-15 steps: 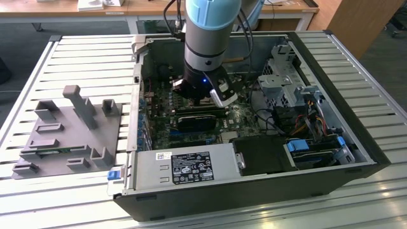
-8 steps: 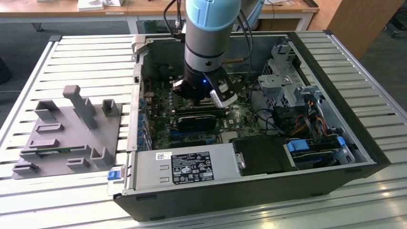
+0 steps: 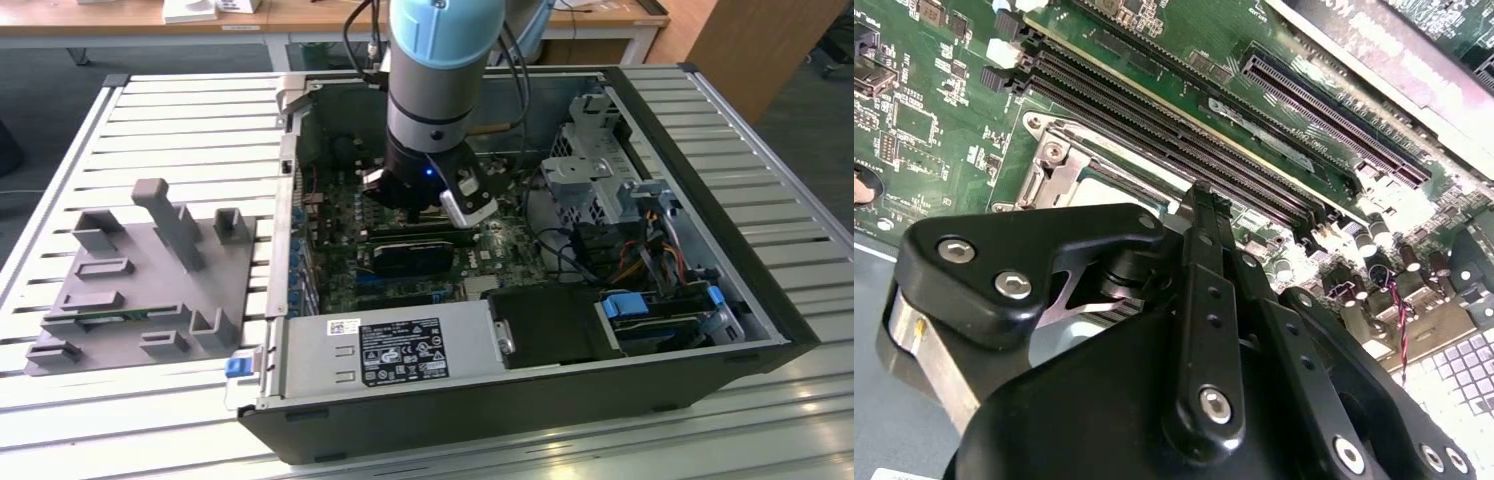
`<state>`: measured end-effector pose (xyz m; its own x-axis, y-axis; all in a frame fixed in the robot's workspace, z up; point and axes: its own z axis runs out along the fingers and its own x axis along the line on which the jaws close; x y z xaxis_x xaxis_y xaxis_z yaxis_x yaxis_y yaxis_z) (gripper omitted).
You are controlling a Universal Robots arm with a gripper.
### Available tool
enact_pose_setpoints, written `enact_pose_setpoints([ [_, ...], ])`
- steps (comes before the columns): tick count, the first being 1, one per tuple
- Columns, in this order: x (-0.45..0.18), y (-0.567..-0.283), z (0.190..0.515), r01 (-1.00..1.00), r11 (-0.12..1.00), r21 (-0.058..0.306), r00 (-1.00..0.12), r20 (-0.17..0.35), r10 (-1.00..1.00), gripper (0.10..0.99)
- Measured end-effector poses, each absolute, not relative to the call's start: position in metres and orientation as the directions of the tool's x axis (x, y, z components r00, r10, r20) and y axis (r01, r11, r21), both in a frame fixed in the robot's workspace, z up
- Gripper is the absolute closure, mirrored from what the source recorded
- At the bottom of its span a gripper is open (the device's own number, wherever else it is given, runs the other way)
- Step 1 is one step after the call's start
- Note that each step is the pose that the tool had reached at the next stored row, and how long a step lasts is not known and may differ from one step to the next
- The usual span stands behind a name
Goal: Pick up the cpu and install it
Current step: 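Install the second cpu locking lever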
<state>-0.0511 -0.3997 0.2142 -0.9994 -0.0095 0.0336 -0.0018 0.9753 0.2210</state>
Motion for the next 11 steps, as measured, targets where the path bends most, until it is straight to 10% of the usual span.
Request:
enact_pose_setpoints([
  [11,-0.0565,-0.4032,0.2119,-0.002,0.971,0.241,-0.999,0.033,-0.010,0.980],
])
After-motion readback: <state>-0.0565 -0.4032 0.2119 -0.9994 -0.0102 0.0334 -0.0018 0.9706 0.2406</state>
